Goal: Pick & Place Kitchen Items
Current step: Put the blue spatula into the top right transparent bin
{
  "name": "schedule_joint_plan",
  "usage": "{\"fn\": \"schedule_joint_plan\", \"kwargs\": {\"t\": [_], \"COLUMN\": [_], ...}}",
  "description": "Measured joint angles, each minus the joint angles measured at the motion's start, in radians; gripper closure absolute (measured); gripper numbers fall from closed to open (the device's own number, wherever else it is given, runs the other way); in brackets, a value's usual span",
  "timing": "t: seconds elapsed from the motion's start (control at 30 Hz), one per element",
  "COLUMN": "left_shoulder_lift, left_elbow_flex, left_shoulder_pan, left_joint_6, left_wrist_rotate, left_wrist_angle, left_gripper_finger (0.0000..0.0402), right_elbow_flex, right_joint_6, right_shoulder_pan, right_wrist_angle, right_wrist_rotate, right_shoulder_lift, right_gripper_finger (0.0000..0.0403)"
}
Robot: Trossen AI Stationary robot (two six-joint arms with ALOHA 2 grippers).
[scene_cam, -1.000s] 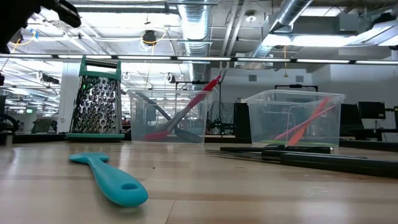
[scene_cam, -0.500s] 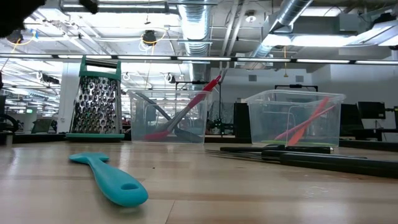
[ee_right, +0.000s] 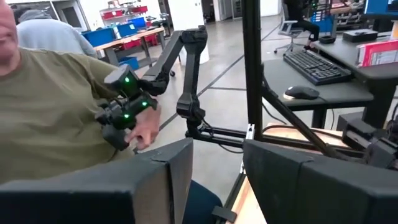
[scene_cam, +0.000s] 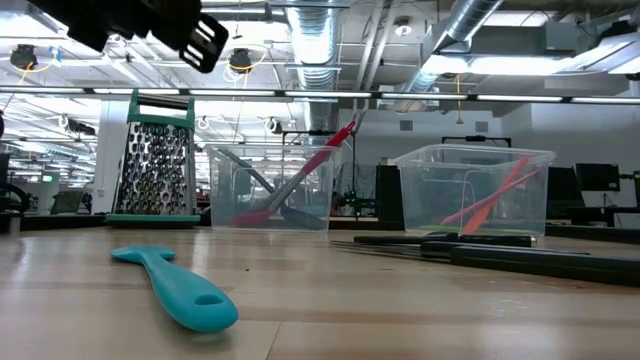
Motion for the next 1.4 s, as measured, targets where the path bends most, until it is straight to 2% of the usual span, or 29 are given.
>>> {"fn": "schedule_joint_plan", "kwargs": {"t": [0.1,0.23,0.33,0.4,0.63,0.83,1.17,1.4], "left_shoulder_lift": [0.002,0.001,0.029,0.059,0.233,0.345,0.533,0.646], "left_elbow_flex": [0.001,0.001,0.002,0.001,0.000,0.000,0.000,0.003], "left_shoulder_pan": [0.000,-0.003,-0.010,-0.010,-0.048,-0.089,-0.092,-0.092], "left_joint_6": [0.101,0.293,0.379,0.395,0.402,0.403,0.455,0.468], "left_wrist_rotate": [-0.004,-0.093,-0.165,-0.174,-0.156,-0.155,-0.153,-0.113], "left_wrist_angle": [-0.089,-0.217,-0.217,-0.216,-0.198,-0.067,-0.013,0.112], "left_gripper_finger": [0.0231,0.0179,0.0152,0.0142,0.0143,0.0148,0.0146,0.0153], "right_elbow_flex": [0.000,0.000,0.000,0.000,0.000,0.001,0.000,0.000], "right_joint_6": [0.000,0.000,0.000,0.000,0.000,0.000,0.000,0.000], "right_shoulder_pan": [0.010,0.010,0.009,0.006,0.002,0.002,0.001,-0.001], "right_wrist_angle": [-0.011,-0.038,-0.058,-0.063,-0.074,-0.083,-0.117,-0.135], "right_wrist_rotate": [0.000,0.000,0.000,0.000,0.000,0.000,0.000,0.000], "right_shoulder_lift": [0.000,0.000,0.000,0.000,0.000,0.000,0.000,0.000], "right_gripper_finger": [0.0268,0.0269,0.0269,0.0270,0.0269,0.0272,0.0274,0.0274]}}
